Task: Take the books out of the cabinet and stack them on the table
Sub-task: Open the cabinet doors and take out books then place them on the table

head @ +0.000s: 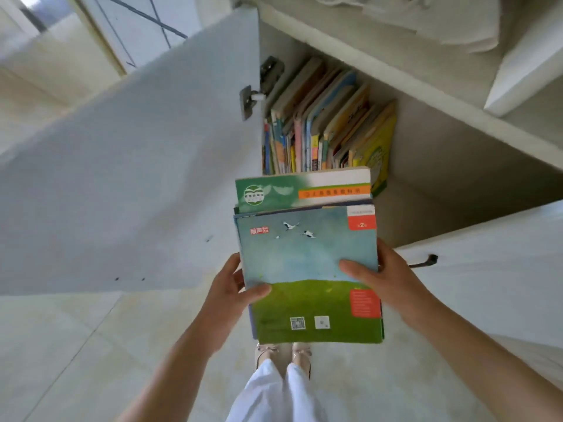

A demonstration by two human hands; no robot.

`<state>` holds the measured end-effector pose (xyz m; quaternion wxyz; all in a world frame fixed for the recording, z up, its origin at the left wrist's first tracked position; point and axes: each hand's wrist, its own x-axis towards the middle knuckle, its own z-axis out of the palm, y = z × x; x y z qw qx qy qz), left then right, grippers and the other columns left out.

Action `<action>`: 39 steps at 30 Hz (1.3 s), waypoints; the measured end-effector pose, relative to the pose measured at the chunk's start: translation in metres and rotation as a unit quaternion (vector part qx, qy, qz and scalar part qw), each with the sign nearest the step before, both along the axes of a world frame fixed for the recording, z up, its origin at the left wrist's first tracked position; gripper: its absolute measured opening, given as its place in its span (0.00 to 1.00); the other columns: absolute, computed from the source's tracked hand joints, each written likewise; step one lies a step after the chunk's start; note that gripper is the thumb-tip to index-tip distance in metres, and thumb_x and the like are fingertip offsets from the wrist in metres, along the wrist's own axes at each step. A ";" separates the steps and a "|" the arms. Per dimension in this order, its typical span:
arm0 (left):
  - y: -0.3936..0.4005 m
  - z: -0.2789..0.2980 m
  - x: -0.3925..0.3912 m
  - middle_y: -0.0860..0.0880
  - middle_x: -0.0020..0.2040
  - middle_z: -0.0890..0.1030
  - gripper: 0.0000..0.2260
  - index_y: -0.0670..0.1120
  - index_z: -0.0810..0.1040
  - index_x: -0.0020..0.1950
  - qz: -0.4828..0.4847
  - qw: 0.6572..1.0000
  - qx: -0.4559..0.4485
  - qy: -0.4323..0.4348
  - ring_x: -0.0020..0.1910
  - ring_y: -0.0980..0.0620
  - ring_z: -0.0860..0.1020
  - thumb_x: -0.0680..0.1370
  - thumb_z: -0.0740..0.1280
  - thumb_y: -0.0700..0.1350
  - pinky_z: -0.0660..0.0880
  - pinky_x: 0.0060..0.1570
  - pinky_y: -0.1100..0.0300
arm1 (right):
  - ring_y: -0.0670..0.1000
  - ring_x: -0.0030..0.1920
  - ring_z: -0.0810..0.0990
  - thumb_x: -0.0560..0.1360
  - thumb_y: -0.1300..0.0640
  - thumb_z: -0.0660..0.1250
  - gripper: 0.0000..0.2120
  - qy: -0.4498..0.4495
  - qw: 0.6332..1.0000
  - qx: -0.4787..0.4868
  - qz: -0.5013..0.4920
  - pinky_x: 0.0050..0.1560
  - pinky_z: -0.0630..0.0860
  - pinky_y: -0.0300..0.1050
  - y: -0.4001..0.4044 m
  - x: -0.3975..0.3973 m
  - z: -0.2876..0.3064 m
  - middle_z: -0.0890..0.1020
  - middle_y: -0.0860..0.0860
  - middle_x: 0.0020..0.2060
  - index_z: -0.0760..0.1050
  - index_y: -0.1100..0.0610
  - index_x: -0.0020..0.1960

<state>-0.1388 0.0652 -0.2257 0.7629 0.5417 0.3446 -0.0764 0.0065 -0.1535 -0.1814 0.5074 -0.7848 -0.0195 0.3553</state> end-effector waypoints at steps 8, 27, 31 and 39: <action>-0.021 0.096 -0.088 0.45 0.51 0.85 0.19 0.53 0.81 0.53 0.186 0.982 -0.016 0.041 0.50 0.40 0.82 0.72 0.67 0.32 0.79 0.52 0.38 | 0.53 0.50 0.85 0.67 0.51 0.74 0.22 0.080 0.994 0.077 0.011 0.51 0.80 0.55 0.031 -0.067 0.076 0.85 0.48 0.51 0.75 0.48 0.60; -0.178 0.187 -0.273 0.46 0.46 0.86 0.06 0.50 0.79 0.54 0.696 0.714 0.026 0.069 0.44 0.42 0.84 0.79 0.65 0.46 0.82 0.40 0.48 | 0.56 0.47 0.85 0.73 0.53 0.71 0.16 0.122 0.862 0.052 0.489 0.50 0.81 0.61 0.083 -0.204 0.146 0.84 0.51 0.51 0.73 0.45 0.59; -0.214 0.192 -0.323 0.48 0.45 0.86 0.05 0.51 0.79 0.53 0.778 0.622 0.033 0.075 0.42 0.44 0.84 0.78 0.66 0.45 0.81 0.37 0.52 | 0.56 0.46 0.85 0.71 0.53 0.72 0.17 0.130 0.808 0.040 0.573 0.49 0.81 0.62 0.091 -0.270 0.151 0.84 0.52 0.50 0.73 0.45 0.58; -0.296 0.195 -0.431 0.48 0.45 0.85 0.04 0.52 0.80 0.51 0.875 0.468 0.039 0.115 0.44 0.45 0.84 0.77 0.68 0.47 0.82 0.44 0.47 | 0.52 0.46 0.84 0.75 0.53 0.69 0.17 0.089 0.686 0.025 0.721 0.48 0.82 0.53 0.072 -0.428 0.154 0.82 0.48 0.52 0.71 0.44 0.61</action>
